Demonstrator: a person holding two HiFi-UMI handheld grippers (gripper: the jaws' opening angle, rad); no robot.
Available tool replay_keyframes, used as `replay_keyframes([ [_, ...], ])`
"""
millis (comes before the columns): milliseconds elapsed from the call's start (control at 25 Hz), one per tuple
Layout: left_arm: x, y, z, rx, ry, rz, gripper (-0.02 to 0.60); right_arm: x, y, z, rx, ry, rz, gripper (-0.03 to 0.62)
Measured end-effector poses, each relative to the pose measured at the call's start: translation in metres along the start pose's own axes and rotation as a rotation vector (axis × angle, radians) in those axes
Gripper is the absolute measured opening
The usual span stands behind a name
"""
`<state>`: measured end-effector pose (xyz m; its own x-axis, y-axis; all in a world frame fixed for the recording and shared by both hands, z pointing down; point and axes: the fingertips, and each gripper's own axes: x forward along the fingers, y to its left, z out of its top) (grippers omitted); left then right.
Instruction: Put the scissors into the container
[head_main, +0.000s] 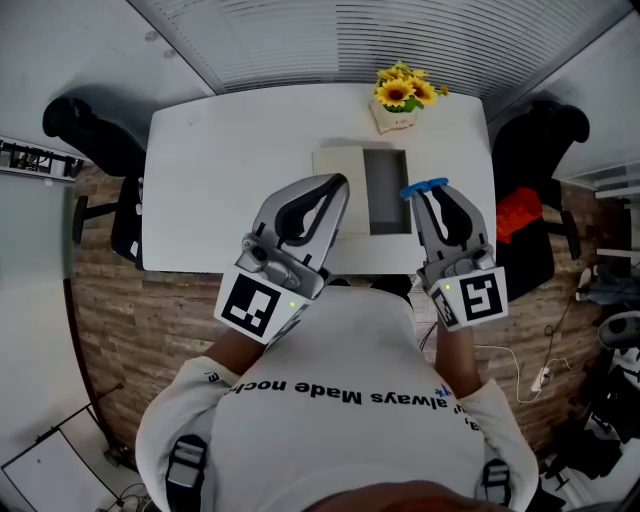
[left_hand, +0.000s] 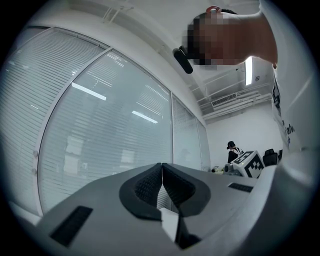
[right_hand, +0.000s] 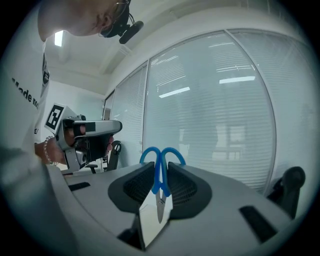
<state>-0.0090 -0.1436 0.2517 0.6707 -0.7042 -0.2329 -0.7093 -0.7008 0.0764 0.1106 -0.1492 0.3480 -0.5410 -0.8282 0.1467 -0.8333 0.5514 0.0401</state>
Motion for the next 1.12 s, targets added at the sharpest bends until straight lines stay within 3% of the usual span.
replay_keyframes([
  [600,-0.005,0.005,-0.003,-0.01,0.002,0.017,0.02,0.02,-0.005,-0.056,0.002,0.111,-0.005,0.092],
  [1120,-0.007,0.004,-0.001,0.002,-0.009,0.016,0.02,0.037,-0.014,-0.125,0.081,0.253,-0.019,0.092],
])
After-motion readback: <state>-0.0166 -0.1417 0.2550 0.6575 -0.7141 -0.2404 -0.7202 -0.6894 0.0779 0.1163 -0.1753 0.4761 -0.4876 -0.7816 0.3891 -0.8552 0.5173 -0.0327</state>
